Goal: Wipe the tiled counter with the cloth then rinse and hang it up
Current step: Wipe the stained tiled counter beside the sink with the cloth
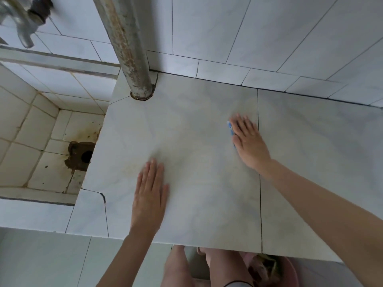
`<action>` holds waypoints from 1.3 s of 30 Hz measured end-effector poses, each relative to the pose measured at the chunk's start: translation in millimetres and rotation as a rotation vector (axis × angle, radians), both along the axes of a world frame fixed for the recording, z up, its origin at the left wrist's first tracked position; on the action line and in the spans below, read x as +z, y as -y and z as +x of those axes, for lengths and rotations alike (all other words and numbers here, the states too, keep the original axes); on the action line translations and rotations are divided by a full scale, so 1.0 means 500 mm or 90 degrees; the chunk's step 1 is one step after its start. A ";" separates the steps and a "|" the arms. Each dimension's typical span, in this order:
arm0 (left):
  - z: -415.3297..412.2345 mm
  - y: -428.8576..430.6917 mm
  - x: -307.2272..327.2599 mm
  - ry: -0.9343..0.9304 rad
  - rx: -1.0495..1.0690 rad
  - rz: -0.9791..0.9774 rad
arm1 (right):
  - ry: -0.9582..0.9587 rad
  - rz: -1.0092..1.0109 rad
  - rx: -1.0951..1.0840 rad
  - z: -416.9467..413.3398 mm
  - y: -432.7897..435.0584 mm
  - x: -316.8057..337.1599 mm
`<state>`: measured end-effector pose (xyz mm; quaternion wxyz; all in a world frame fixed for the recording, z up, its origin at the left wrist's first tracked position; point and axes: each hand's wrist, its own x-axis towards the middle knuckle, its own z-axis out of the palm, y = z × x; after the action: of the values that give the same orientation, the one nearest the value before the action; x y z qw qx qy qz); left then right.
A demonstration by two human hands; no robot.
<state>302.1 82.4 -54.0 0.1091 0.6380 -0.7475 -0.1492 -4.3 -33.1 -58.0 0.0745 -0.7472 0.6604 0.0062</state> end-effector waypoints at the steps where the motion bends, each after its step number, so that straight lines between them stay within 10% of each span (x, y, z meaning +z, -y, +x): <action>1: -0.005 0.000 -0.003 0.005 -0.002 -0.001 | 0.010 -0.011 0.007 0.017 -0.016 0.000; 12: -0.021 -0.006 -0.012 0.065 0.022 -0.015 | 0.044 0.063 0.472 0.093 -0.336 0.025; 23: -0.051 -0.022 -0.011 0.106 0.038 0.003 | 0.003 0.023 -0.104 -0.072 -0.107 0.004; 39: -0.034 -0.026 -0.005 0.081 0.009 0.002 | 0.095 -0.007 0.054 0.239 -0.454 0.019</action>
<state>284.9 95.4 -56.3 0.0610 0.6516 -0.7483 -0.1086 115.0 194.1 -48.5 0.1192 -0.7730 0.6210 -0.0503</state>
